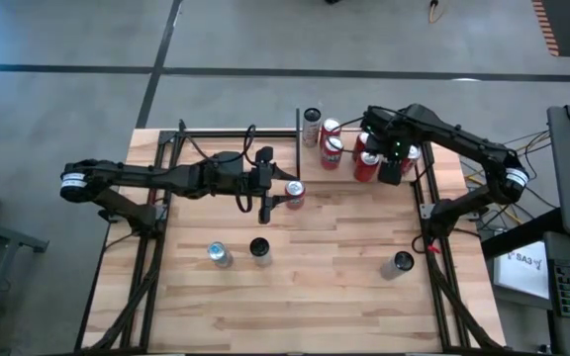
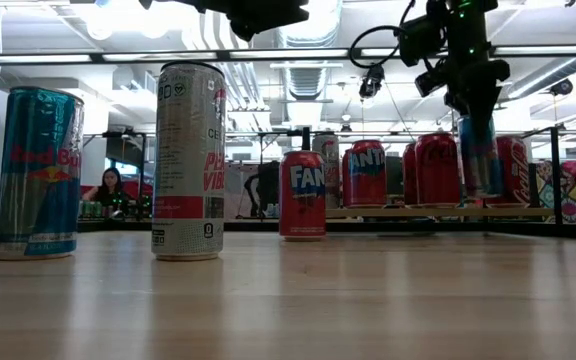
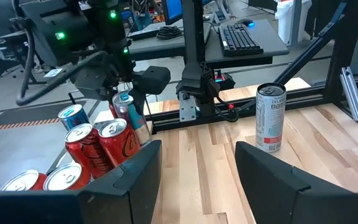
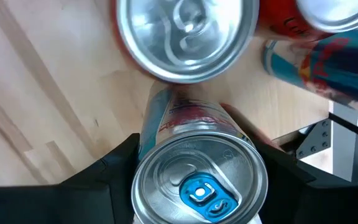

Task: Place canned beverage on shelf
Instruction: Put the right blue soda can on the shelf aligned with the other blue soda can

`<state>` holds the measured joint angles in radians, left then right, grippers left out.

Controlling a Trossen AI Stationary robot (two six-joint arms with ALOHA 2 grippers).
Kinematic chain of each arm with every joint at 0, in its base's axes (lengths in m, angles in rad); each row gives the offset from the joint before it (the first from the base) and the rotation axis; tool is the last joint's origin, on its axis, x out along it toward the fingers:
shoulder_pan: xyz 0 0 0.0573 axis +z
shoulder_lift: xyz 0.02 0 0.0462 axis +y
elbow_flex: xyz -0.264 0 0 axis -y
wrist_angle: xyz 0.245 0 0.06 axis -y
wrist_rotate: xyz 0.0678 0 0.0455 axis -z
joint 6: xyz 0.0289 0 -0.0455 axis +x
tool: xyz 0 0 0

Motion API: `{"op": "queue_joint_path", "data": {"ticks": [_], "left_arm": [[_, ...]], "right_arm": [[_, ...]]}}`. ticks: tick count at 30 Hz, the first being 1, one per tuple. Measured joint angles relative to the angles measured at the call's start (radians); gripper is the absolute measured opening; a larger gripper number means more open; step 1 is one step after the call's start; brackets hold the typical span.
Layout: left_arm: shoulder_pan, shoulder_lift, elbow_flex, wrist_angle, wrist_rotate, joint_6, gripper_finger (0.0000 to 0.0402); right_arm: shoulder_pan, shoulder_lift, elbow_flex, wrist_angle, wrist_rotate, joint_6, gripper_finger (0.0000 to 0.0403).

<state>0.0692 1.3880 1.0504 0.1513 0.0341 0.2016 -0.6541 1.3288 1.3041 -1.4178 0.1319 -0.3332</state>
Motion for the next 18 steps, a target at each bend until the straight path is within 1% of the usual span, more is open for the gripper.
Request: {"op": "queue_joint_path", "data": {"ticks": [13,18], "left_arm": [[0.005,0.0,0.0,0.004,0.0,0.008,0.019],[0.005,0.0,0.0,0.004,0.0,0.011,0.019]], "right_arm": [[-0.034,-0.001,0.0,0.038,0.001,0.0,0.0227],[-0.034,-0.001,0.0,0.043,0.001,0.024,0.0227]]}}
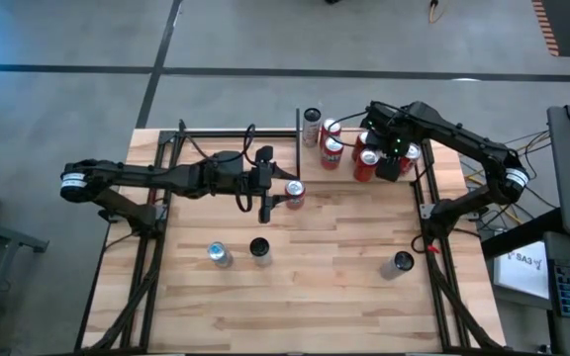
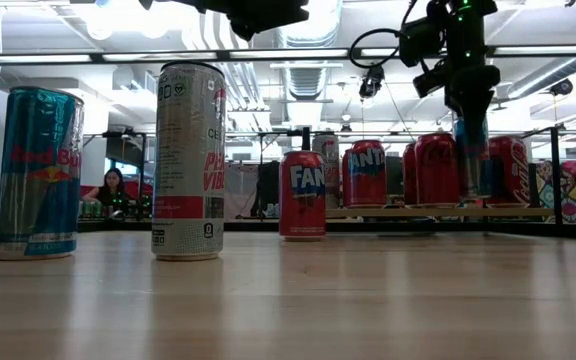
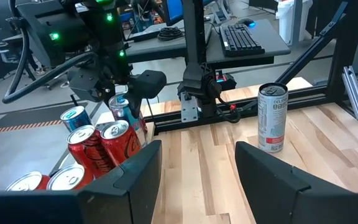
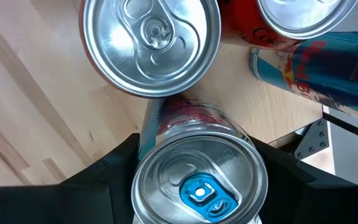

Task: Place canned beverage on shelf
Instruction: Put the right blue soda can on the shelf aligned with the other blue soda can

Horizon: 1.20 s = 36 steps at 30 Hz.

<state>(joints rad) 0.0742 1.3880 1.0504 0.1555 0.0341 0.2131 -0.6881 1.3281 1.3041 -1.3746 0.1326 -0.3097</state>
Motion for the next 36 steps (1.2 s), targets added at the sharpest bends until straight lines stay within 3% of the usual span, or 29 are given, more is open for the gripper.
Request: {"op": "queue_joint_path", "data": {"ticks": [36], "left_arm": [[0.0,0.0,0.0,0.001,0.0,0.007,0.019]], "right_arm": [[0.0,0.001,-0.006,0.018,0.0,0.118,0.0247]]}}
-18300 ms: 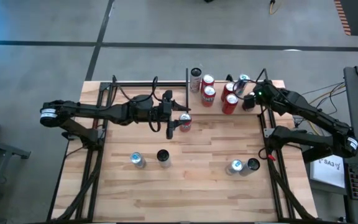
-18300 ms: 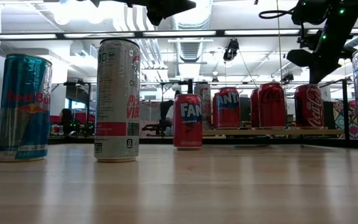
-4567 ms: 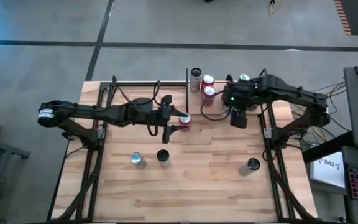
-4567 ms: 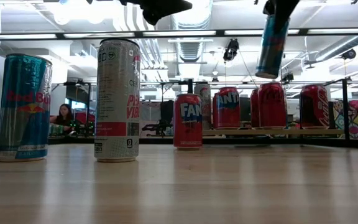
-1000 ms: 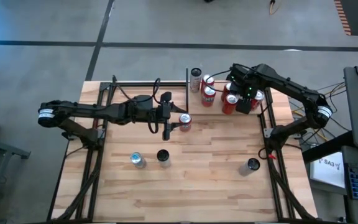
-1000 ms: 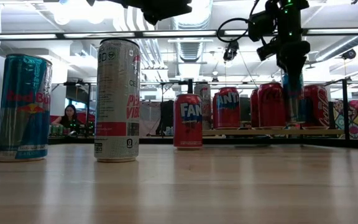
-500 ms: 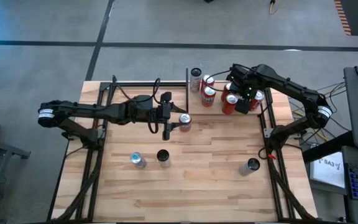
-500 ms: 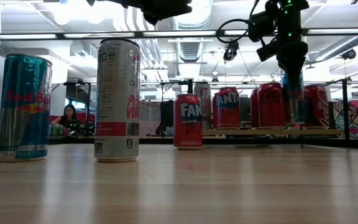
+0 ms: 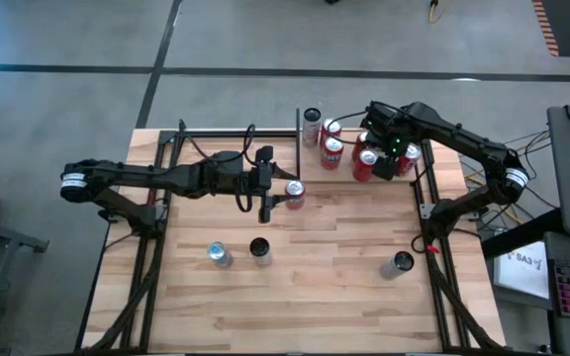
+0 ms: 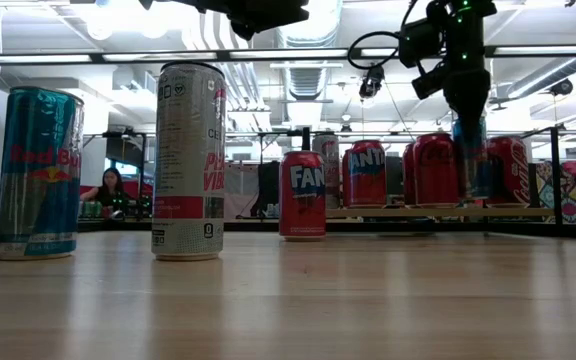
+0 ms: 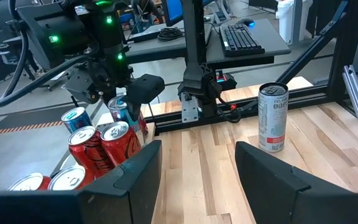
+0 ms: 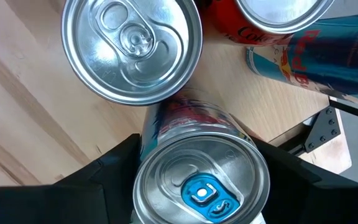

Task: Place canned beverage on shelf
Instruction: Put the right blue soda can on the shelf aligned with the other blue soda can

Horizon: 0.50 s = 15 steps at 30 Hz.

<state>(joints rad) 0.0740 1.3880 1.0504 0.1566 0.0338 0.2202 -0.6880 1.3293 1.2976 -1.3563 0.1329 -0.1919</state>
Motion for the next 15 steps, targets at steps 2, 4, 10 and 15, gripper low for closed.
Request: {"op": "queue_joint_path", "data": {"ticks": [2,4,10,15], "left_arm": [[0.0,0.0,0.0,0.0,0.0,0.0,0.019],[0.0,0.0,0.0,0.0,0.0,0.0,0.019],[0.0,0.0,0.0,0.0,0.0,0.0,0.019],[0.0,0.0,0.0,0.001,0.0,0.0,0.019]], "right_arm": [[0.0,0.0,0.0,0.002,0.0,0.001,0.0249],[0.0,0.0,0.0,0.003,0.0,0.001,0.0252],[0.0,0.0,0.0,0.005,0.0,-0.001,0.0254],[0.0,0.0,0.0,0.005,0.0,-0.001,0.0258]]}}
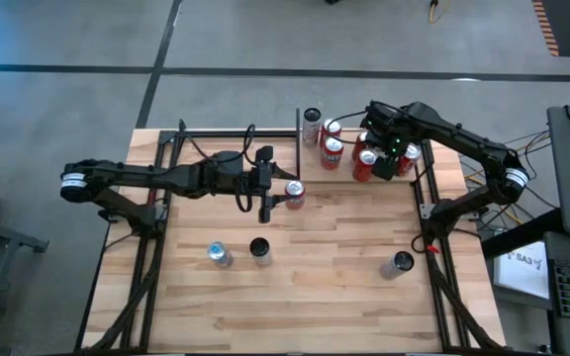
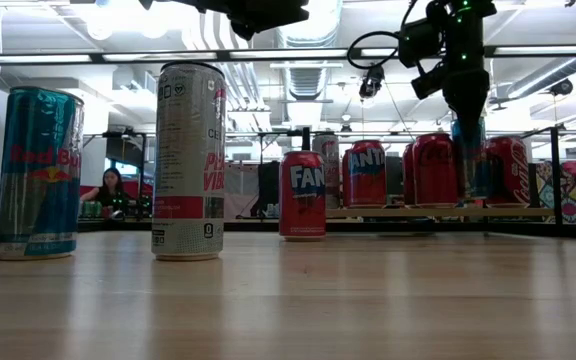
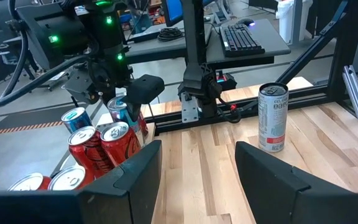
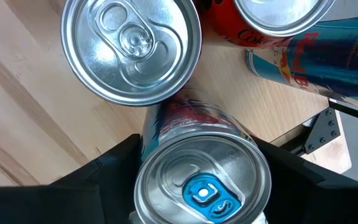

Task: Place canned beverage on shelf
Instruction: Put the right blue soda can on the shelf aligned with the other blue soda can

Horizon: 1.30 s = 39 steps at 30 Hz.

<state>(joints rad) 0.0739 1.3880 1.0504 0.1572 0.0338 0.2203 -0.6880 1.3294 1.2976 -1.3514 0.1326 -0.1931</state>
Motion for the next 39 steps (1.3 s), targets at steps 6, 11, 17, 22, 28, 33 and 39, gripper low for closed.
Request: {"op": "queue_joint_path", "data": {"ticks": [6,11,17,22,28,33,39], "left_arm": [[0.0,0.0,0.0,0.008,0.0,0.0,0.019],[0.0,0.0,0.0,0.007,0.0,0.0,0.019],[0.0,0.0,0.0,0.007,0.0,0.0,0.019],[0.0,0.0,0.0,0.007,0.0,0.0,0.019],[0.0,0.0,0.0,0.007,0.0,0.0,0.019],[0.0,0.0,0.0,0.007,0.0,0.0,0.019],[0.0,0.0,0.0,0.007,0.0,0.0,0.019]], "right_arm": [[0.0,0.0,0.0,0.0,0.0,0.001,0.026],[0.0,0.0,0.0,0.0,0.0,0.0,0.0256],[0.0,0.0,0.0,0.0,0.0,0.0,0.0258],[0.0,0.0,0.0,0.0,0.0,0.0,0.0257],[0.0,0.0,0.0,0.0,0.0,-0.001,0.0266],[0.0,0.0,0.0,0.0,0.0,-0.001,0.0262],[0.0,0.0,0.0,0.0,0.0,-0.001,0.0261]]}}
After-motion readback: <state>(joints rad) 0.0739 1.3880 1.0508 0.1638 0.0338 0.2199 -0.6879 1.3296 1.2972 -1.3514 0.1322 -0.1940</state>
